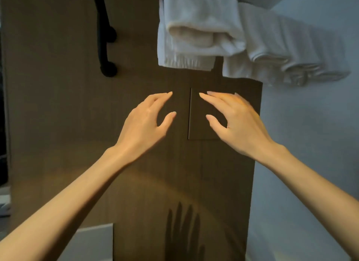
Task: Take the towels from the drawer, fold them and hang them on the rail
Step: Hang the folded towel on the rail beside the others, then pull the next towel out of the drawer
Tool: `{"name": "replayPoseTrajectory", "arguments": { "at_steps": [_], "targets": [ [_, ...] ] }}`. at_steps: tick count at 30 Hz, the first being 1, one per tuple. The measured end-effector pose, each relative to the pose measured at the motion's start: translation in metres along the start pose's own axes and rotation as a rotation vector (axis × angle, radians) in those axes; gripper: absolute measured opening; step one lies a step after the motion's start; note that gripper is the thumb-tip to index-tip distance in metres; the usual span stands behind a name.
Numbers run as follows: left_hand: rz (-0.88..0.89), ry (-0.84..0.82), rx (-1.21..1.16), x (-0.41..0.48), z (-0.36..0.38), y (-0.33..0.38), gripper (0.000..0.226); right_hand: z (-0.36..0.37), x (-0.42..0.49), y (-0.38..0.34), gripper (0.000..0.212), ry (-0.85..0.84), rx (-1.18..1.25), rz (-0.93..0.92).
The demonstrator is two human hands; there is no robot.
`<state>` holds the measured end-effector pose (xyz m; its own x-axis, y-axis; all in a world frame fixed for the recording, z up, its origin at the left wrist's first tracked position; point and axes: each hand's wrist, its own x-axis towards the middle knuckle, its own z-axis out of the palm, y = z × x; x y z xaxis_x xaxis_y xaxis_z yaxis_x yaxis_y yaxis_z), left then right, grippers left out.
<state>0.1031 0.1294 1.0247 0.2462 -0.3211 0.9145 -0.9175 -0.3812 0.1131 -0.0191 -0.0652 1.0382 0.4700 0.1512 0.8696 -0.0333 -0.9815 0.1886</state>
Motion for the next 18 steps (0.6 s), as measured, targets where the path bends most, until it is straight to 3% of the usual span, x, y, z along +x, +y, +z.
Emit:
{"name": "replayPoseTrajectory", "arguments": {
  "at_steps": [7, 18],
  "targets": [
    [0.046, -0.124, 0.153, -0.082, 0.023, 0.035, 0.048, 0.022, -0.104, 0.007, 0.048, -0.190, 0.093, 0.014],
    [-0.158, -0.401, 0.210, -0.256, 0.076, 0.098, 0.048, 0.041, -0.299, 0.006, 0.034, -0.474, 0.347, 0.104]
  ]
}}
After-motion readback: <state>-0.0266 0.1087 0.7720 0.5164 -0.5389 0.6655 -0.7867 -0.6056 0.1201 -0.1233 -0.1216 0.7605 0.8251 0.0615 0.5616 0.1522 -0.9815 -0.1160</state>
